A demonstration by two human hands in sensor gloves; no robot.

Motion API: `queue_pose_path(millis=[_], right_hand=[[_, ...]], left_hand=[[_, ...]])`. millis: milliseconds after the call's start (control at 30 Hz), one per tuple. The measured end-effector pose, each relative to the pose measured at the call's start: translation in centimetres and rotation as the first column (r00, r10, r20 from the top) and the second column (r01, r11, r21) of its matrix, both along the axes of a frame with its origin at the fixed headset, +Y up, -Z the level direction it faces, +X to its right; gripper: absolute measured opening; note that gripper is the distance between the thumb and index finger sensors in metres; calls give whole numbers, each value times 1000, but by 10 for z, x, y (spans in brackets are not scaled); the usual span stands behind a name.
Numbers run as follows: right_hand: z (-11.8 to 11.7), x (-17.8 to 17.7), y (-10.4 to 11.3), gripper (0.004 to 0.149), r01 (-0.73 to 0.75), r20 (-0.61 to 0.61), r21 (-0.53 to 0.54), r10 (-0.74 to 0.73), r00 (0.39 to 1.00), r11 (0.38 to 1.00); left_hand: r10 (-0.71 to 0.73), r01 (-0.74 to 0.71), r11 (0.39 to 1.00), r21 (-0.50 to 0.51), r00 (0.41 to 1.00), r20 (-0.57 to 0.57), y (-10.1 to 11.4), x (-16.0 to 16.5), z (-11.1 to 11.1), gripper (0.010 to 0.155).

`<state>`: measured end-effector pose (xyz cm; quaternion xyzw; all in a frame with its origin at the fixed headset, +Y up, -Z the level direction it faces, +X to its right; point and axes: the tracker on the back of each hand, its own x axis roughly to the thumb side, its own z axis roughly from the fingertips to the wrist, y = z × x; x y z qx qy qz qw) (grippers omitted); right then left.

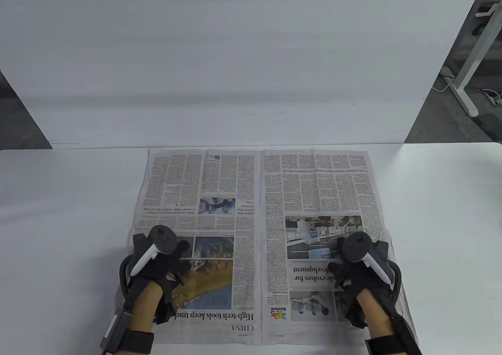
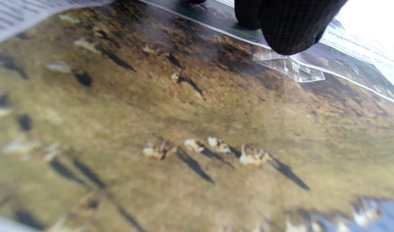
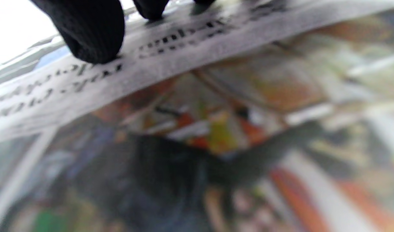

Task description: Unfold folded newspaper and lay flat

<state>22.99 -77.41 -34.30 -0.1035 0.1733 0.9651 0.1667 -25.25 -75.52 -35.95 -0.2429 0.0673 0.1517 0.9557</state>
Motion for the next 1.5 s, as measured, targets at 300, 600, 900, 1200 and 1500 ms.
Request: queue_pose_path(millis=[300, 600, 900, 1200, 1500], right_hand=[[23, -29, 22, 78, -58, -101, 97, 68, 993, 994], [65, -129, 13, 80, -45, -438, 44, 60, 897, 998], [73, -154, -2, 88, -71, -521, -31, 44, 852, 997], [68, -142, -3, 94, -74, -515, -78, 24, 857, 994], [69, -88, -2, 97, -95, -480, -104, 34, 877, 990]], left_hand=[[11, -14, 999, 40, 997, 70, 7, 20, 21, 75], [-166, 167, 985, 36, 879, 447, 11, 122, 57, 86], [-173, 257, 963, -76, 814, 555, -8, 165, 81, 97], [-200, 259, 965, -29, 806, 558, -13, 160, 83, 99], [-177, 229, 972, -48, 854, 489, -14, 113, 79, 99]])
